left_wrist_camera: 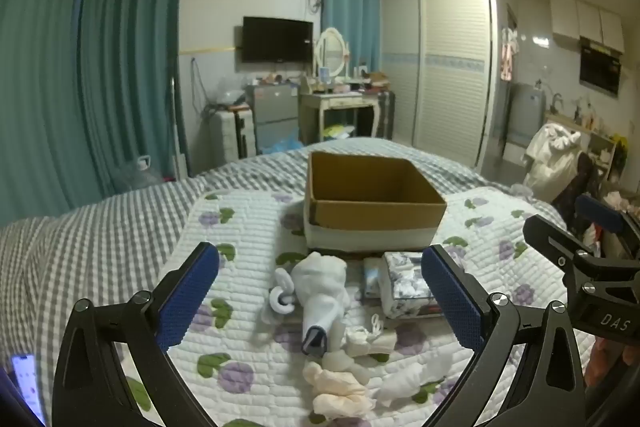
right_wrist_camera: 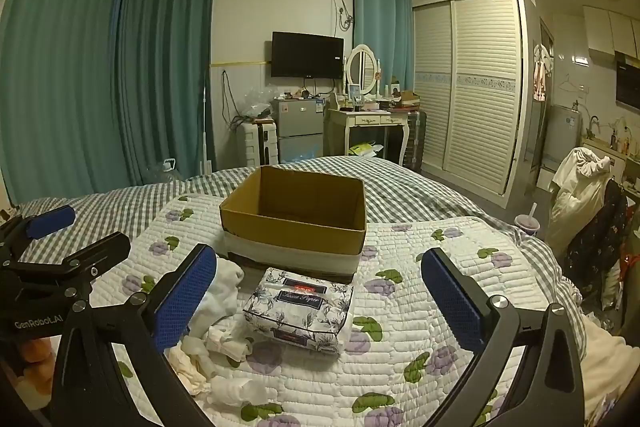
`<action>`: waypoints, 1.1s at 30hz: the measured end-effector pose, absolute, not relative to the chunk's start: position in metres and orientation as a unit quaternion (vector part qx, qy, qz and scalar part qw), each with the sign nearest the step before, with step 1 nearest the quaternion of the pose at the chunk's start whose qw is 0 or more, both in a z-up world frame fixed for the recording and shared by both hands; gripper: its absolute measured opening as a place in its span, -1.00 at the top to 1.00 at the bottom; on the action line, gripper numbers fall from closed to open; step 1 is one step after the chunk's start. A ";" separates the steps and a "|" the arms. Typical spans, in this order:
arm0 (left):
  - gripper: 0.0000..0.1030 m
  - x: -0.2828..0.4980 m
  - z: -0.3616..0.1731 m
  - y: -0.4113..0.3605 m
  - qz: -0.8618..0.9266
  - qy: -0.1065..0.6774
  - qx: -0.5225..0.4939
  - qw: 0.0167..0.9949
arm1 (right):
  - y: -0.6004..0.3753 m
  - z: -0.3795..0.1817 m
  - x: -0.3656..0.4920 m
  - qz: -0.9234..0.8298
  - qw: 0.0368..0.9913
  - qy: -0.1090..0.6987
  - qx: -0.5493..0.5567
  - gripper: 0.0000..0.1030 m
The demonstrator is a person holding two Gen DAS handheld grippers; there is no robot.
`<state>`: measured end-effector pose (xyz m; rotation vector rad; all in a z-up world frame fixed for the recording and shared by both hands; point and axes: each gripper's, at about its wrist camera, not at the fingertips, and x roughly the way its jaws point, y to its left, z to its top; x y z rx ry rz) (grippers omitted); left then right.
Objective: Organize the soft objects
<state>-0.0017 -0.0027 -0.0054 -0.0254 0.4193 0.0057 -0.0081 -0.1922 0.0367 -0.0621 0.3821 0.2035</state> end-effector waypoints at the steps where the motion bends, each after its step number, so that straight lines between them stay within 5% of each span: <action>1: -1.00 -0.003 -0.006 -0.003 0.003 0.208 -0.013 0.978 | -0.192 0.037 -0.008 0.101 0.976 0.190 -0.031 -1.00; 33: -1.00 0.000 -0.001 -0.001 0.005 0.210 -0.015 0.977 | -0.196 0.035 -0.010 0.099 0.976 0.189 -0.032 -1.00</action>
